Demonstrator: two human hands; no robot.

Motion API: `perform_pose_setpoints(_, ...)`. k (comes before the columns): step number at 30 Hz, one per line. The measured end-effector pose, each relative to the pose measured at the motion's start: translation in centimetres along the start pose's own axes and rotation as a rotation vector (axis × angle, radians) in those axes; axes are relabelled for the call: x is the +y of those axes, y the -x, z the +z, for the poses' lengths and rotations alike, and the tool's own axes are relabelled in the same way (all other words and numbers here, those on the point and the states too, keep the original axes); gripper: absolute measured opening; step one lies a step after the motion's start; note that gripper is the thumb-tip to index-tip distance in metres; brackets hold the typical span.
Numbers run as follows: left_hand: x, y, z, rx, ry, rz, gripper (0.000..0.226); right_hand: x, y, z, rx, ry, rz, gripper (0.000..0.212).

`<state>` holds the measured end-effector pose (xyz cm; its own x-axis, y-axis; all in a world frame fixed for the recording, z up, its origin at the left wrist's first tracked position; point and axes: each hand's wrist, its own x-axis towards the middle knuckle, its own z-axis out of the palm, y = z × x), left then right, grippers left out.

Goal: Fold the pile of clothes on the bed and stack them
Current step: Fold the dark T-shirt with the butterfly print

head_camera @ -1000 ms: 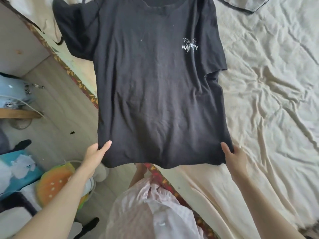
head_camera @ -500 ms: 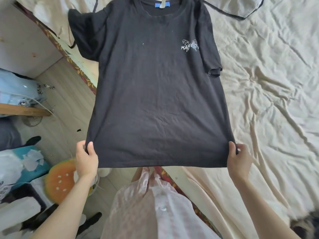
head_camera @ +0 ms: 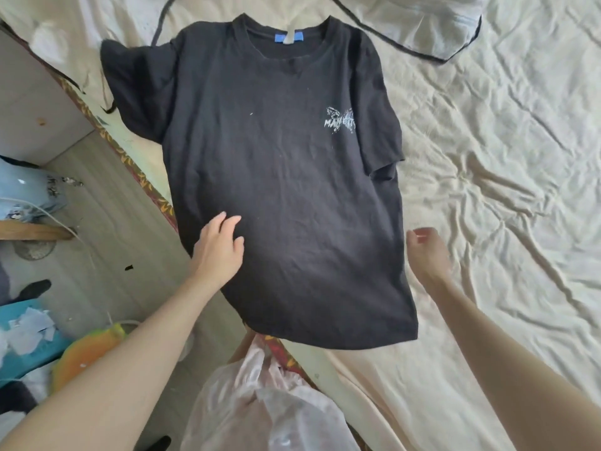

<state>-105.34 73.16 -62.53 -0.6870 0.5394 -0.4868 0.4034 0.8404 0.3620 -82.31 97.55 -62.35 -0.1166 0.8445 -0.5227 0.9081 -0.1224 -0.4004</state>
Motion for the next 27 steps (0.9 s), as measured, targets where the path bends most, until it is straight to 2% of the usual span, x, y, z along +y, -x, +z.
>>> perform_pose_setpoints(3,3.6,-4.0,0.1,-0.066,-0.170,0.176,0.051,-3.9,-3.4,0.4,-0.030,-0.134,0.003,0.035)
perform_pose_setpoints(8,6.1,-9.5,0.9,-0.160,-0.407,0.308,0.059,-8.5,-9.3,1.4,-0.075,-0.253,0.001,0.033)
perform_pose_setpoints(11,6.6,-12.0,1.1,-0.162,-0.478,0.374,0.061,-10.6,-12.0,1.9,-0.101,-0.446,0.148,0.048)
perform_pose_setpoints(14,6.9,-13.5,1.1,-0.189,-0.493,0.395,0.060,-11.0,-14.0,1.6,-0.097,-0.632,0.315,0.038)
perform_pose_setpoints(17,7.6,-14.3,1.0,-0.167,-0.454,0.411,0.054,-10.9,-16.0,-0.2,0.012,-0.670,0.305,0.023)
perform_pose_setpoints(23,10.3,-16.5,0.1,0.039,-0.259,0.445,0.030,-12.2,-20.7,-5.2,0.153,-0.778,0.206,0.009)
perform_pose_setpoints(27,12.5,-18.8,-0.1,0.080,-0.262,0.503,0.042,-13.5,-24.5,-8.3,0.385,-0.741,0.162,0.007)
